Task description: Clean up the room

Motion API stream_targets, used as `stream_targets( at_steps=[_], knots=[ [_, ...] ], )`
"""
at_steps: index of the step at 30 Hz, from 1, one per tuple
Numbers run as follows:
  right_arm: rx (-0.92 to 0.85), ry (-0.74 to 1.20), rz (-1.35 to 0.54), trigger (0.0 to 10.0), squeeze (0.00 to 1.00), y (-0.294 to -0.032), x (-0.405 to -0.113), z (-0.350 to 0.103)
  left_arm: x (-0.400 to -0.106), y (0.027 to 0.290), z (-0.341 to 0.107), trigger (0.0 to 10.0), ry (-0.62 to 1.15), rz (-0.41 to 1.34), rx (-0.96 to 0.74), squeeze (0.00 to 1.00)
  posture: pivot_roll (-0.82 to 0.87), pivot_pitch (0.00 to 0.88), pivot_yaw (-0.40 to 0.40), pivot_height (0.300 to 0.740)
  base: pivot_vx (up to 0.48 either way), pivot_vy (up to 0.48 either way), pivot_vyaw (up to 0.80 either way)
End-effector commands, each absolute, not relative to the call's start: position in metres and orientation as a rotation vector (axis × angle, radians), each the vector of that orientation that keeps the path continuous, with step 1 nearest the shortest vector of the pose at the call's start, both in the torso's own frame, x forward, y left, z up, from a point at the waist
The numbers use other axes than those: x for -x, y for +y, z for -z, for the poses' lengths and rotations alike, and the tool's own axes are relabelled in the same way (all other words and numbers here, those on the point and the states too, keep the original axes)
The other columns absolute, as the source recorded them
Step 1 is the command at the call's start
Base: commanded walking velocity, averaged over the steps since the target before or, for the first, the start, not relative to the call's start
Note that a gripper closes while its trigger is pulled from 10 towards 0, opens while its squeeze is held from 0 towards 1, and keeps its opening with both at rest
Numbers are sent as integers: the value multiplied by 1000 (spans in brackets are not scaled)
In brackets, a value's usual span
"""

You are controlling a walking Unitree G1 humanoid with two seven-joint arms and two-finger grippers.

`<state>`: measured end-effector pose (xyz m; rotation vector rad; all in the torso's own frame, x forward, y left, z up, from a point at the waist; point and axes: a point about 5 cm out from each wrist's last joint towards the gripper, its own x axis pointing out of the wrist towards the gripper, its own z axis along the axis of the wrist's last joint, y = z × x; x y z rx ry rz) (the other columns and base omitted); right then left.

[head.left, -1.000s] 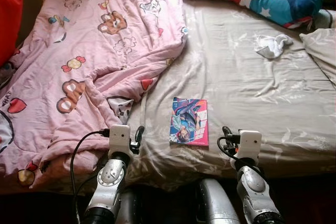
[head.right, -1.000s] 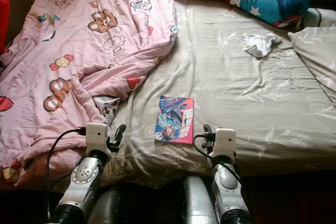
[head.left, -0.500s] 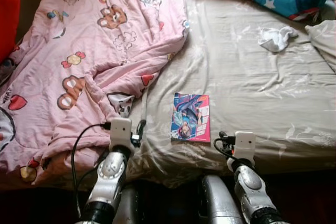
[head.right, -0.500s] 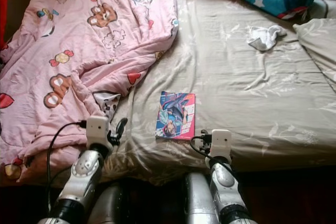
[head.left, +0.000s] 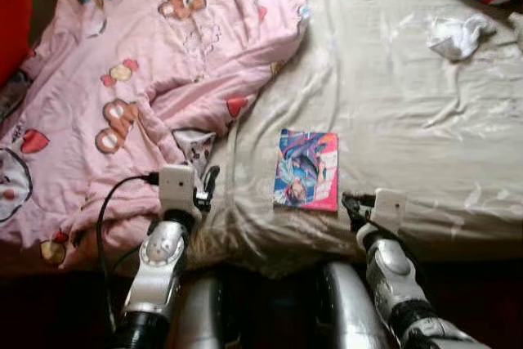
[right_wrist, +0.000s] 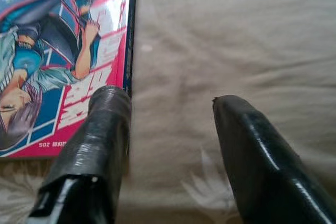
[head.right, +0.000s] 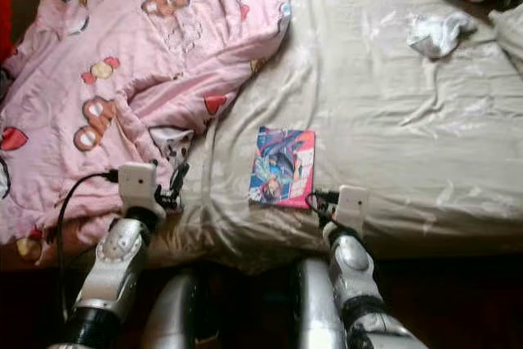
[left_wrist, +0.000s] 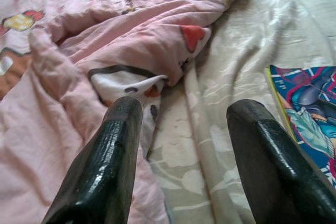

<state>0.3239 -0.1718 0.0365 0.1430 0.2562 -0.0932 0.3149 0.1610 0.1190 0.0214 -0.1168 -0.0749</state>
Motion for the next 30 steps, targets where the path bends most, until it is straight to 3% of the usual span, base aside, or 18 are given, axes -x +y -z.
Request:
stream_targets(
  at_steps=[1, 14, 15, 16, 21, 26, 30],
  knots=[
    [-167, 310, 100, 10000, 1000, -169, -316, -25, -308, 169, -112, 10000, -80, 52, -23, 0, 54, 410, 101, 614, 0, 0, 0],
    [-259, 244, 73, 10000, 1000, -169, -325, -37, -293, 179, -130, 10000, -89, 33, -37, 0, 102, 446, 108, 614, 0, 0, 0],
    [-275, 224, 59, 10000, 631, -167, -327, -40, -292, 180, -132, 10000, -89, 30, -39, 0, 109, 449, 110, 614, 0, 0, 0],
    [-281, 220, 57, 10000, 0, -167, -328, -41, -291, 180, -133, 10000, -88, 29, -40, 0, 113, 452, 111, 614, 0, 0, 0],
    [-356, 231, 86, 10000, 0, -169, -327, -39, -285, 181, -136, 10000, -79, 22, -43, 0, 121, 460, 112, 614, 0, 0, 0],
    [-539, 249, 87, 10000, 0, -164, -327, -35, -281, 186, -139, 10000, -81, -2, -24, 0, 140, 471, 116, 614, 0, 0, 0],
    [-556, 247, 64, 10000, 0, -162, -329, -37, -274, 198, -134, 10000, -54, -22, 2, 0, 134, 475, 111, 614, 0, 0, 0]
  ],
)
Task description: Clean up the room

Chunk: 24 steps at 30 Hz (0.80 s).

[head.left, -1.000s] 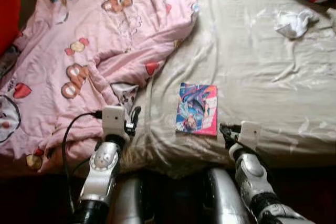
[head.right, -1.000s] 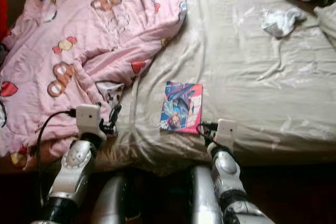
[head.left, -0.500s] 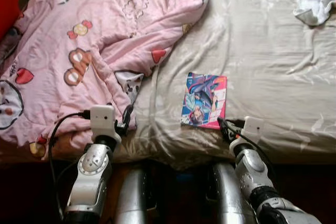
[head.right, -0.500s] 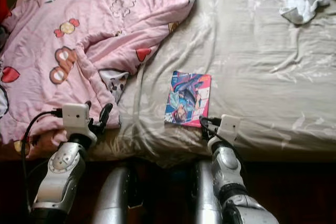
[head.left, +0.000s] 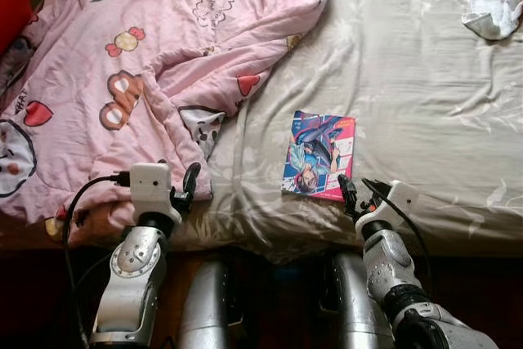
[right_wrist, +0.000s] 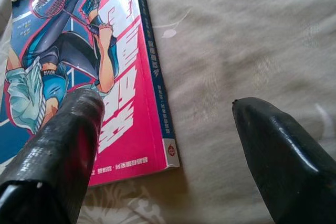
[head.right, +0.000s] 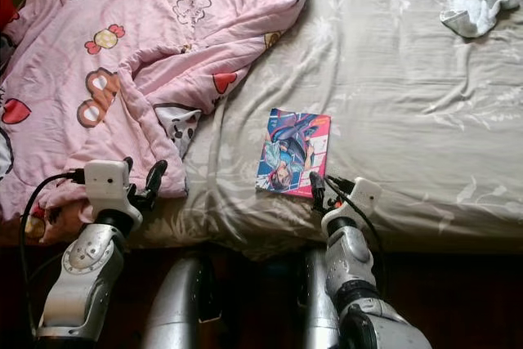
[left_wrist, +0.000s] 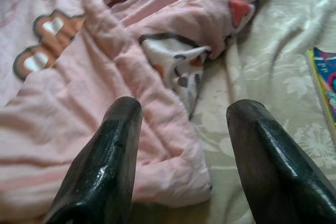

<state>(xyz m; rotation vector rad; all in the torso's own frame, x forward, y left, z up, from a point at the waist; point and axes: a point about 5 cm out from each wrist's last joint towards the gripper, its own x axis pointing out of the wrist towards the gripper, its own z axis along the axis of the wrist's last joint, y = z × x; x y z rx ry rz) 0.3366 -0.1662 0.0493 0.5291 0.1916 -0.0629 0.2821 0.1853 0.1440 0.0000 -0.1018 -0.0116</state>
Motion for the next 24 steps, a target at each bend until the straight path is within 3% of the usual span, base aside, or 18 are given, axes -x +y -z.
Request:
stream_targets(
  at_steps=[1, 8, 24],
  knots=[
    [-556, 246, 61, 10000, 0, -162, -329, -37, -273, 200, -134, 10000, -50, -22, 2, 0, 134, 475, 111, 614, 0, 0, 0],
    [-616, 238, 36, 10000, 0, -163, -329, -37, -248, 250, -130, 10000, 16, -71, -110, 0, 159, 487, 107, 614, 0, 0, 0],
    [-646, 262, -28, 10000, 0, -153, -328, -34, -240, 237, -132, 10000, 16, -75, -83, 0, 194, 523, 103, 614, 0, 0, 0]
  ],
)
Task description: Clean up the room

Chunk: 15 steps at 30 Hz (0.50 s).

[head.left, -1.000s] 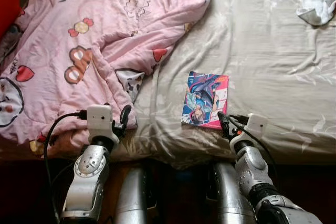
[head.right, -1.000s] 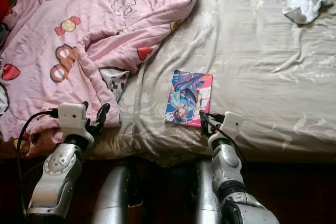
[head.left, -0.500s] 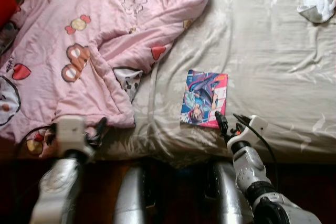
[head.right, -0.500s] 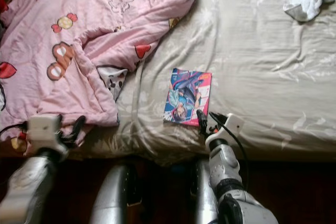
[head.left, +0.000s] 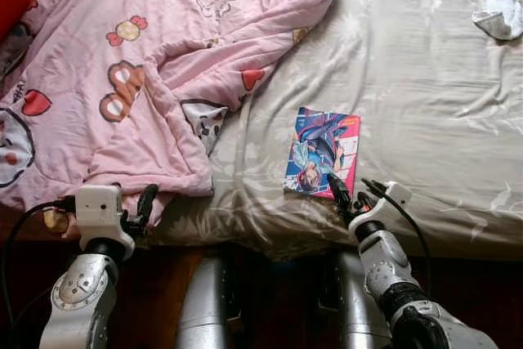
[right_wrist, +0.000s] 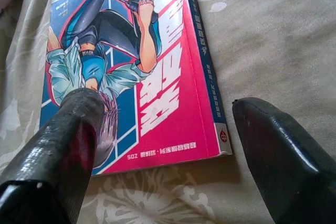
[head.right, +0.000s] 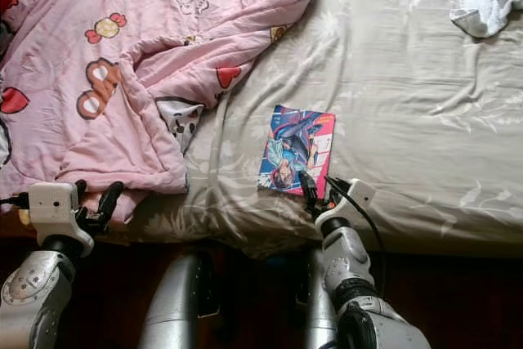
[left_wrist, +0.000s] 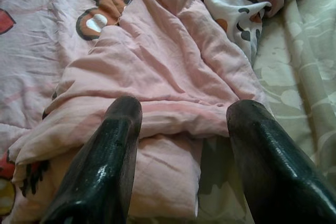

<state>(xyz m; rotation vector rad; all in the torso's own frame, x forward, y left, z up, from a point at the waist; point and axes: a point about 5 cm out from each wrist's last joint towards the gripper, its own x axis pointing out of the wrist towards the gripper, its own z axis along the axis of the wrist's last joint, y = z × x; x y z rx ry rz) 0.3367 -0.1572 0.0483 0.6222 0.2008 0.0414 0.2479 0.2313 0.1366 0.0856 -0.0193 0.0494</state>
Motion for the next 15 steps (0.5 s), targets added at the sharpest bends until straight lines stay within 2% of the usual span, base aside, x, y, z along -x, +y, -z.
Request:
stream_targets(
  at_steps=[1, 5, 15],
  knots=[
    [-646, 262, -28, 10000, 0, -153, -328, -34, -240, 237, -132, 10000, 16, -75, -83, 0, 194, 523, 103, 614, 0, 0, 0],
    [-735, 278, -51, 10000, 0, -146, -325, -31, -240, 238, -133, 10000, 19, -83, -87, 0, 211, 529, 110, 614, 0, 0, 0],
    [-816, 316, -29, 10000, 0, -145, -317, -21, -236, 236, -134, 10000, 28, -82, -85, 0, 225, 546, 120, 614, 0, 0, 0]
  ],
)
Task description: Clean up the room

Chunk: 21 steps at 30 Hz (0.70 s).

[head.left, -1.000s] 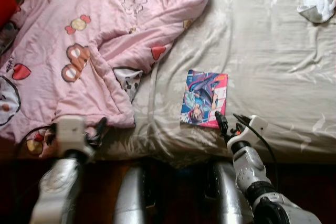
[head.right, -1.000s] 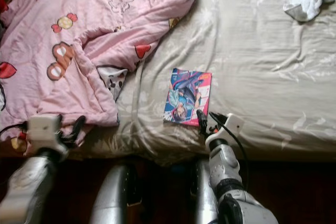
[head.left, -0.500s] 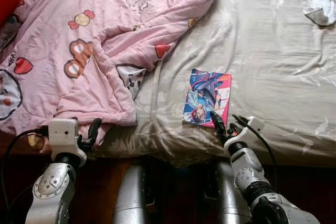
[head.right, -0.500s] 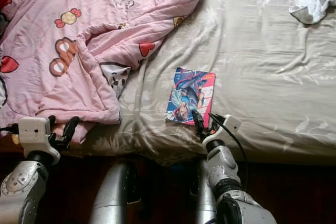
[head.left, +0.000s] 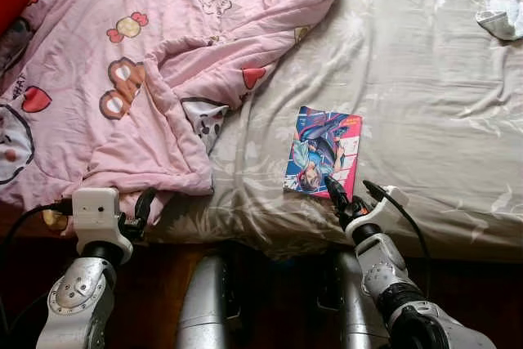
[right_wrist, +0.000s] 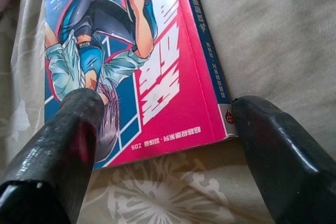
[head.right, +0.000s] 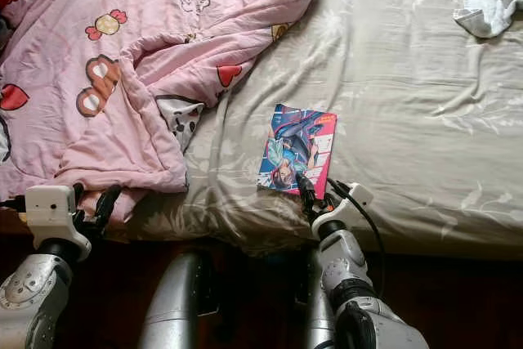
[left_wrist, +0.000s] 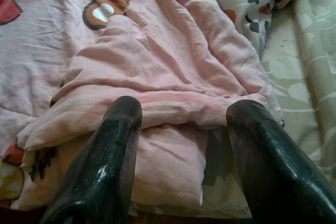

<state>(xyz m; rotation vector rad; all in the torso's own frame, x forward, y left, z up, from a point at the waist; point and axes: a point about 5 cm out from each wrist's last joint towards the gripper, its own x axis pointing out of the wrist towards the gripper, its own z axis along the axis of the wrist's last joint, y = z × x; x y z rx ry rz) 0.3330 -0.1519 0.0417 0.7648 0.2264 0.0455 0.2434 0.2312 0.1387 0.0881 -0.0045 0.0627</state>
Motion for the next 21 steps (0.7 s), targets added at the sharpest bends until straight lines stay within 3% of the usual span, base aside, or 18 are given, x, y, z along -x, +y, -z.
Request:
stream_targets(
  at_steps=[1, 19, 20, 21],
  knots=[
    [-824, 320, -24, 10000, 0, -145, -317, -19, -235, 236, -134, 10000, 29, -83, -85, 0, 225, 546, 120, 614, 0, 0, 0],
    [-962, 339, -42, 9725, 0, -138, -303, -6, -227, 237, -135, 10000, 50, -89, -95, 0, 254, 563, 130, 614, 0, 0, 0],
    [-966, 340, -42, 3373, 0, -137, -302, -5, -226, 238, -135, 10000, 52, -90, -96, 0, 254, 565, 130, 614, 0, 0, 0],
    [-966, 340, -42, 3373, 0, -137, -302, -5, -226, 238, -135, 10000, 52, -90, -96, 0, 254, 565, 130, 614, 0, 0, 0]
  ],
)
